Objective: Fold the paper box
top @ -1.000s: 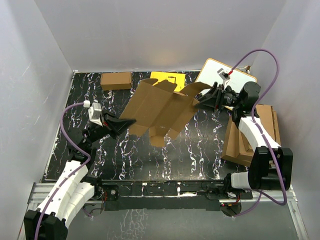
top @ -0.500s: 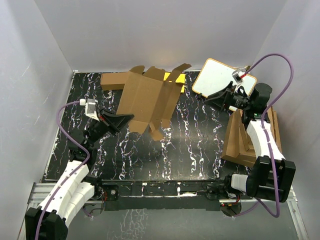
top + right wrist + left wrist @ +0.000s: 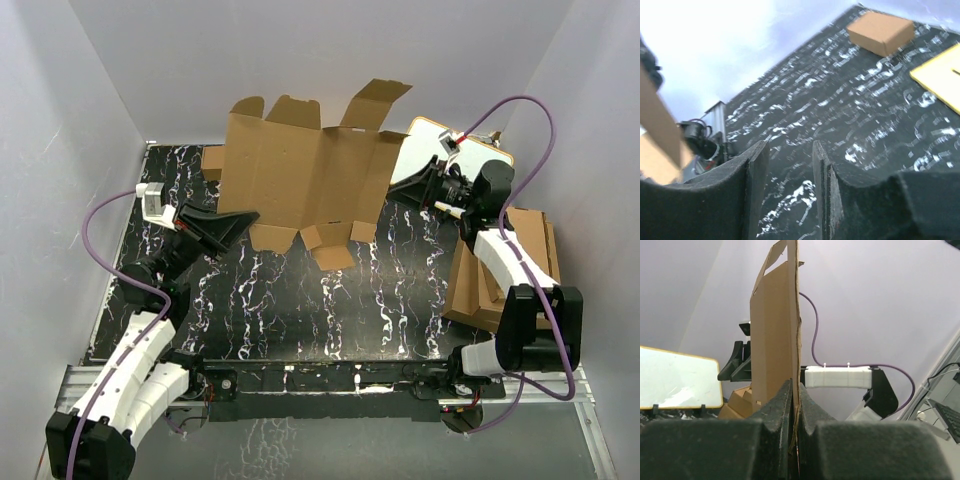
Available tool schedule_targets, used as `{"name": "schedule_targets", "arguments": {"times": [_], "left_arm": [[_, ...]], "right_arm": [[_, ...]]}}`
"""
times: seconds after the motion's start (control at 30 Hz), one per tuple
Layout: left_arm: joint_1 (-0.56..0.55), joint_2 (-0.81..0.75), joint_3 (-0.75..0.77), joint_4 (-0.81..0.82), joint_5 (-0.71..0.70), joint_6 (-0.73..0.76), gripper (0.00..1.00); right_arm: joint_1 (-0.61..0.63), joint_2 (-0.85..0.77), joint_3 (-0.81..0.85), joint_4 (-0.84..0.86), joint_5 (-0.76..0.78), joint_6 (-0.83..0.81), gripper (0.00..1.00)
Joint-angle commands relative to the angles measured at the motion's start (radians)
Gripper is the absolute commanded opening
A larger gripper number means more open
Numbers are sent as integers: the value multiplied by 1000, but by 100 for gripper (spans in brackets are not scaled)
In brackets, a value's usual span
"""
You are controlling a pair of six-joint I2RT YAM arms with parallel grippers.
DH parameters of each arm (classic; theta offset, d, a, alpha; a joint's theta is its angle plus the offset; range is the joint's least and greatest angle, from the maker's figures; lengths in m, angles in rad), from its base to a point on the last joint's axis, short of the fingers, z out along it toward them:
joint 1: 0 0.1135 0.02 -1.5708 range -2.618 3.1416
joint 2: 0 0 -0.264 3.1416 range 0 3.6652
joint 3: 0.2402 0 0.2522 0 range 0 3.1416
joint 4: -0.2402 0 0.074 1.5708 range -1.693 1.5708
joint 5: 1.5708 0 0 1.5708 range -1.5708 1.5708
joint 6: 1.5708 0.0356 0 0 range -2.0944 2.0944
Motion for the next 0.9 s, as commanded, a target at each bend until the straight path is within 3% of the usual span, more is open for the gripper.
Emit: {"name": "schedule_targets", "arguments": {"times": [0.0, 0.27, 0.43, 0.63, 0.77, 0.8, 0.87], "left_arm": [[5, 21, 35, 150, -38, -90, 0], [6, 102, 1, 312, -62, -187, 0], [5, 108, -12, 295, -55, -172, 0], [5, 111, -47, 305, -55, -170, 0], [4, 102, -50, 225, -43, -120, 0], [5, 103, -54, 209, -42, -107, 0], [6, 109, -62, 178, -39, -83, 0]], "right_arm": [[27, -82, 60, 418, -77, 306, 46], [100, -88, 66, 730, -123, 577, 51], [114, -77, 77, 782, -129, 612, 51], [112, -98, 80, 692, -136, 537, 52], [112, -104, 85, 672, -146, 525, 50], [112, -102, 89, 637, -140, 514, 49], [111, -103, 107, 493, -119, 421, 38]]}}
